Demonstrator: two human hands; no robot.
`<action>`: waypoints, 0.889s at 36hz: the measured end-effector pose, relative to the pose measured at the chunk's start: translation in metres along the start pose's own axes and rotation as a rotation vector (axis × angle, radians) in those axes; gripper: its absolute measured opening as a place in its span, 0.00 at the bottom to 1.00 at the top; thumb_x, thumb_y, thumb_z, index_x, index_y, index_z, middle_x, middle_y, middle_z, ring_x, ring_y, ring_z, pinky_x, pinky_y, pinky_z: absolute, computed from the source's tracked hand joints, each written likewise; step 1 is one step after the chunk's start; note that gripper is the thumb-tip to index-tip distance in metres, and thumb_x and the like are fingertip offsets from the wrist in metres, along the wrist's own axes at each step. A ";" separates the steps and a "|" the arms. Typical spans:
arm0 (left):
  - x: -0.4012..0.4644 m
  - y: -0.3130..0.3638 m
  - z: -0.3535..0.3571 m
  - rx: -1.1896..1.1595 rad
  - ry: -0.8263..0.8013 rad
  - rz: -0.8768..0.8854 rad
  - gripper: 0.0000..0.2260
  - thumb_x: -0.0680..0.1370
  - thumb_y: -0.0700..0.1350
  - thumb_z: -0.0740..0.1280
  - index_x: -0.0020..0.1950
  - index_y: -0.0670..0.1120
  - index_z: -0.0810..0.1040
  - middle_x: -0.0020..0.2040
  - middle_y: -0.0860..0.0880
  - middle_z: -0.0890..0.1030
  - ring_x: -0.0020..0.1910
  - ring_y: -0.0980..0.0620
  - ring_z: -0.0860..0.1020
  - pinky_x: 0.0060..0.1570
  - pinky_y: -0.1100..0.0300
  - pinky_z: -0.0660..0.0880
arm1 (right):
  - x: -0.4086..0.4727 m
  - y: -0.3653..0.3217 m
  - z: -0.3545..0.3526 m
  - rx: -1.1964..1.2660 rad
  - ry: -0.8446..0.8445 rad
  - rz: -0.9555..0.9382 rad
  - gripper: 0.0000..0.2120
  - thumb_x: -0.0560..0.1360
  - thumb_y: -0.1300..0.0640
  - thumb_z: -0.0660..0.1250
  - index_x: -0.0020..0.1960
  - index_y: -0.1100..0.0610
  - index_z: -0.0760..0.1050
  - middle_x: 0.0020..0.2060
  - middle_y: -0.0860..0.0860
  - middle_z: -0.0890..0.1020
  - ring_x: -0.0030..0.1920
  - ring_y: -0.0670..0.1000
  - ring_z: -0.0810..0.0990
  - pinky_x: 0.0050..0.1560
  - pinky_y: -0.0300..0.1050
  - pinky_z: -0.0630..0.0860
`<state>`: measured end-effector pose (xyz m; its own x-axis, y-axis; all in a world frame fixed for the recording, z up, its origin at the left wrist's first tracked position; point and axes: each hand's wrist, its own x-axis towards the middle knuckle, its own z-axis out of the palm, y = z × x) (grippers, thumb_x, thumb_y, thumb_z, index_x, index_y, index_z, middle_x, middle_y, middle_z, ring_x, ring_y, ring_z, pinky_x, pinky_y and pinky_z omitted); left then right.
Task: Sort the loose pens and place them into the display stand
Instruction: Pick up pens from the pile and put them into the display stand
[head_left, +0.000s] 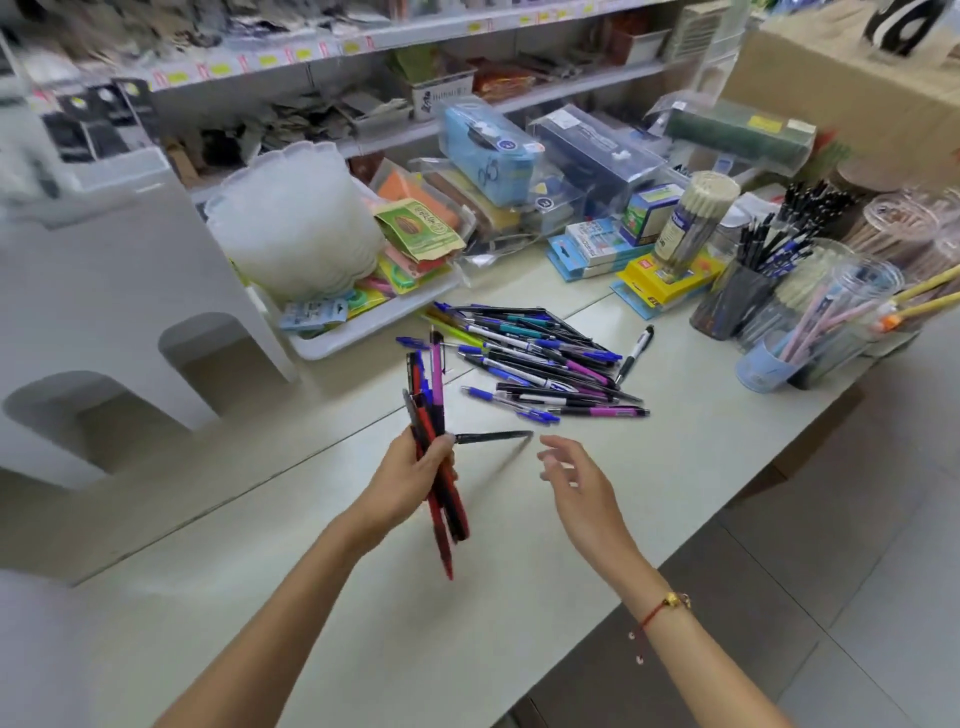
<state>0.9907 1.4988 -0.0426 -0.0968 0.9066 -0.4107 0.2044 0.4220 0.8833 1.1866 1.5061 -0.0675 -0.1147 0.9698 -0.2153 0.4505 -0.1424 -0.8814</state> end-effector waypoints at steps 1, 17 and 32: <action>-0.007 0.000 -0.001 -0.124 0.026 -0.047 0.08 0.82 0.46 0.60 0.48 0.42 0.72 0.38 0.46 0.77 0.36 0.51 0.79 0.48 0.51 0.79 | -0.003 -0.008 0.007 0.064 -0.043 0.013 0.11 0.83 0.56 0.55 0.60 0.46 0.71 0.54 0.47 0.78 0.52 0.47 0.78 0.51 0.40 0.71; -0.087 -0.052 -0.060 -0.523 0.097 -0.289 0.07 0.81 0.44 0.60 0.46 0.43 0.73 0.34 0.49 0.76 0.36 0.50 0.76 0.54 0.48 0.78 | -0.016 -0.028 0.111 -1.000 -0.296 -0.390 0.27 0.81 0.59 0.57 0.77 0.46 0.56 0.75 0.51 0.60 0.71 0.56 0.62 0.60 0.50 0.73; -0.183 -0.057 -0.104 -0.593 0.009 -0.121 0.07 0.82 0.47 0.60 0.51 0.44 0.71 0.33 0.51 0.73 0.32 0.54 0.75 0.46 0.52 0.81 | -0.142 -0.006 0.135 -0.941 -0.160 -0.161 0.09 0.79 0.50 0.61 0.53 0.49 0.79 0.47 0.44 0.78 0.47 0.47 0.77 0.40 0.40 0.67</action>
<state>0.8956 1.3085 0.0054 -0.0944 0.8510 -0.5167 -0.3859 0.4471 0.8070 1.0809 1.3430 -0.0882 -0.3251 0.9154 -0.2374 0.9353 0.2743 -0.2233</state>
